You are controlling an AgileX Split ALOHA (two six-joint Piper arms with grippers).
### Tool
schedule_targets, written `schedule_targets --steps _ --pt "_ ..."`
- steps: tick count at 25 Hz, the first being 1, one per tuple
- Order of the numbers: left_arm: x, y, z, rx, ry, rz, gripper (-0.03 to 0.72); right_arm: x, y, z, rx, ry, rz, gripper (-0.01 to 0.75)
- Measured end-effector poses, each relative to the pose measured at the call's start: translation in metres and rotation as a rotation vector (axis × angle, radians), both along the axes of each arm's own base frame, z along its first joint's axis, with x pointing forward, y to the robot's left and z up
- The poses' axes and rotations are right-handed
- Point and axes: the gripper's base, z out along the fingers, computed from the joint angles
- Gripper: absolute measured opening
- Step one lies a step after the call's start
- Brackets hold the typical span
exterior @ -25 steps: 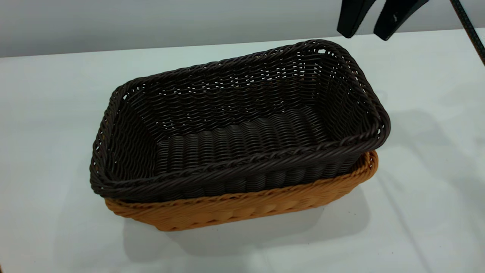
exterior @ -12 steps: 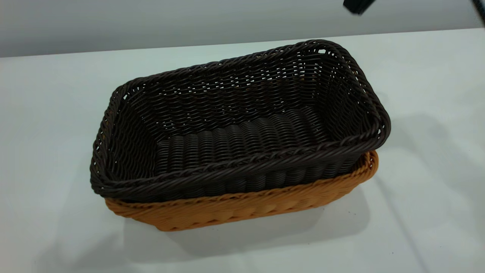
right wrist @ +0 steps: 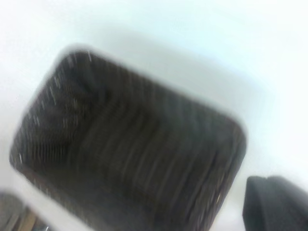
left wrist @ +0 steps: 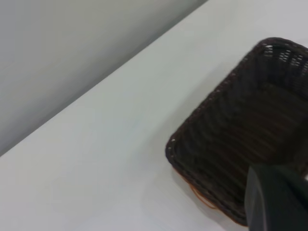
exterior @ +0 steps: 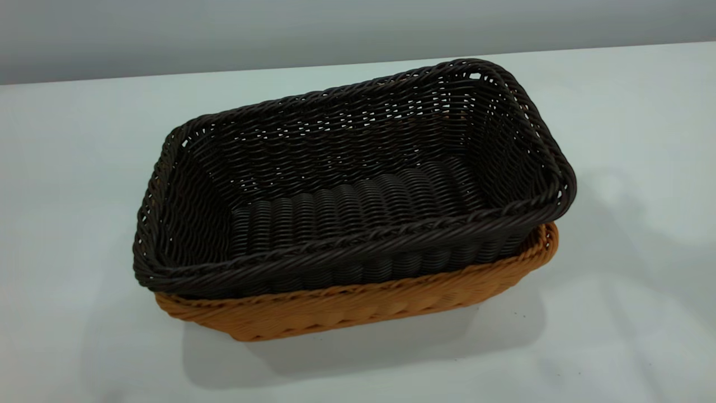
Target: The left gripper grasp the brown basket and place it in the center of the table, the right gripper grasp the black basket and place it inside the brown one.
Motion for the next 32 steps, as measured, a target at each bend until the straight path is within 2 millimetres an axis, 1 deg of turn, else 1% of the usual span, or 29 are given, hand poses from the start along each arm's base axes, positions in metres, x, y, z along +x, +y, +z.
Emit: schedule_targets --steps 2,4,5,7,8,10,12,14,15,18,20,22,24,26,29,32 --pt "-0.004 -0.001 -0.008 0.021 0.025 -0.052 -0.001 -0.023 -0.01 0.024 0.038 -0.14 -0.027 0.001" --pt "-0.007 -0.003 -0.02 0.055 0.055 -0.098 -0.001 -0.054 -0.023 0.044 0.069 -0.269 -0.052 0.001" --pt "-0.009 -0.003 -0.026 0.071 0.07 -0.122 -0.001 -0.067 -0.029 0.051 0.082 -0.321 -0.062 0.001" --pt "-0.013 -0.002 -0.042 0.101 0.102 -0.164 -0.001 -0.103 -0.044 0.062 0.098 -0.432 -0.086 0.001" --pt "-0.015 -0.002 -0.047 0.091 0.107 -0.181 -0.001 -0.118 -0.051 0.066 0.106 -0.486 -0.099 0.001" --pt "-0.02 -0.003 -0.058 0.051 0.121 -0.215 -0.001 -0.157 -0.066 0.07 0.137 -0.603 -0.125 0.001" --pt "-0.025 0.0 -0.068 0.04 0.153 -0.229 -0.001 -0.194 -0.082 0.066 0.163 -0.701 -0.161 0.001" --pt "-0.03 0.003 -0.077 0.034 0.176 -0.238 -0.001 -0.232 -0.099 0.055 0.19 -0.786 -0.213 0.001" --pt "-0.032 0.004 -0.08 0.031 0.185 -0.242 -0.001 -0.25 -0.108 0.047 0.204 -0.816 -0.244 0.001" --pt "-0.031 0.004 -0.085 0.036 0.193 -0.239 -0.001 -0.288 -0.128 0.01 0.232 -0.815 -0.347 0.001" --pt "-0.031 0.002 -0.088 0.025 0.196 -0.241 -0.001 -0.304 -0.136 -0.016 0.249 -0.763 -0.402 0.001" --pt "-0.032 0.001 -0.093 0.021 0.222 -0.249 -0.001 -0.316 -0.141 -0.038 0.252 -0.707 -0.428 0.001" --pt "-0.034 -0.001 -0.098 0.018 0.256 -0.257 -0.001 -0.32 -0.142 -0.055 0.25 -0.657 -0.437 0.001" --pt "-0.036 -0.001 -0.102 0.028 0.275 -0.27 -0.001 -0.318 -0.141 -0.067 0.226 -0.62 -0.431 0.001" --pt "-0.04 0.002 -0.11 0.05 0.286 -0.302 -0.001 -0.307 -0.136 -0.087 0.137 -0.569 -0.383 0.001" --pt "-0.045 0.008 -0.121 0.057 0.3 -0.309 -0.001 -0.295 -0.131 -0.109 0.091 -0.503 -0.348 0.001"
